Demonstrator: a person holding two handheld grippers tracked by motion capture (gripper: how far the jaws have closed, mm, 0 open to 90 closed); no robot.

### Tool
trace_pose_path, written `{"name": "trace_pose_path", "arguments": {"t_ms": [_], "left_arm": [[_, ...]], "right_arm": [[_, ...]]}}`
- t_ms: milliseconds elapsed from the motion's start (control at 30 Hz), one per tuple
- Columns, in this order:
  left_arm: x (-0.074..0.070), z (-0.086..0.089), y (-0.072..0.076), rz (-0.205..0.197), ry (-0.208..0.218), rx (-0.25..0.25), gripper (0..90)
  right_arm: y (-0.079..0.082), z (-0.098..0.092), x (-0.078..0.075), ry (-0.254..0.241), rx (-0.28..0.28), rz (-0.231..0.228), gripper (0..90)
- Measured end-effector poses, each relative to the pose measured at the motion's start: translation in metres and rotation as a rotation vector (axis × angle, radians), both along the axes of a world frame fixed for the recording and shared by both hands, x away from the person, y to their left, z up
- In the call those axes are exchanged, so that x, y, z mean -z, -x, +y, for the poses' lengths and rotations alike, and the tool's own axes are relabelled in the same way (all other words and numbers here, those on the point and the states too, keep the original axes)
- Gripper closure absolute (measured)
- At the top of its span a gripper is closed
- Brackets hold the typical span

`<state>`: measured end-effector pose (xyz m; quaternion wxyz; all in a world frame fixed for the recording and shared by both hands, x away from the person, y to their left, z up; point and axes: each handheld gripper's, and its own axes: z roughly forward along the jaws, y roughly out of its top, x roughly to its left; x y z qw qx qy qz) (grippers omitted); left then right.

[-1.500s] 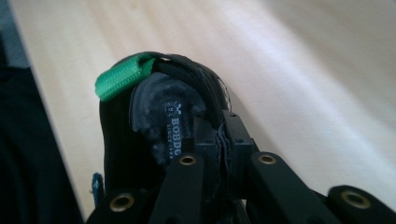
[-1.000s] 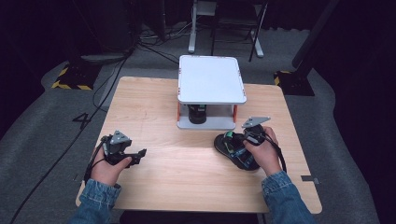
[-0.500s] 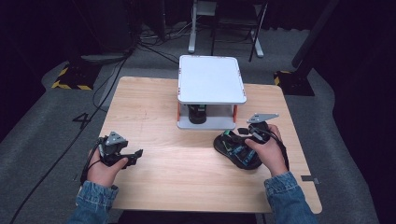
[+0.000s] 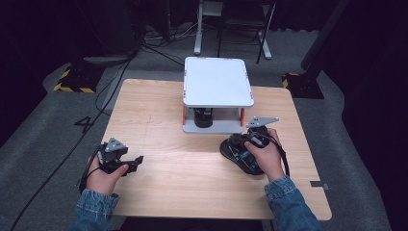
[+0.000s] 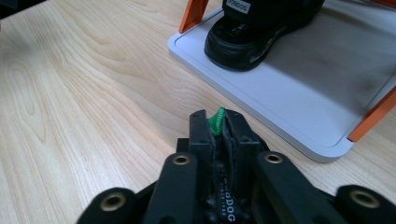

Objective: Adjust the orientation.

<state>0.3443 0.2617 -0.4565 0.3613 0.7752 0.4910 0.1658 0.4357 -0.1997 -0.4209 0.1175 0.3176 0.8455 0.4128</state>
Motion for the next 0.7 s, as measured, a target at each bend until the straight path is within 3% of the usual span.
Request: {"name": "trace_pose_path", "arguments": {"t_ms": [100,333,500,533,700], "left_arm": [[-0.001,-0.001,-0.002,-0.006,-0.002,0.008,28.7],[-0.005,-0.011,-0.012,-0.014,0.009,0.037,28.5],[-0.006,-0.026,-0.026,-0.022,0.013,0.079,28.4],[-0.007,-0.033,-0.031,-0.025,0.015,0.101,28.4],[-0.007,-0.048,-0.042,-0.024,0.009,0.145,28.2]], "right_arm": [[0.008,0.004,-0.007,0.032,-0.029,-0.011,85.9],[0.031,0.001,-0.024,0.043,-0.07,0.008,85.5],[0.054,-0.01,-0.033,0.022,-0.113,0.074,85.3],[0.066,-0.014,-0.037,0.032,-0.133,0.098,85.3],[0.083,-0.02,-0.043,0.068,-0.144,0.129,85.3]]}}
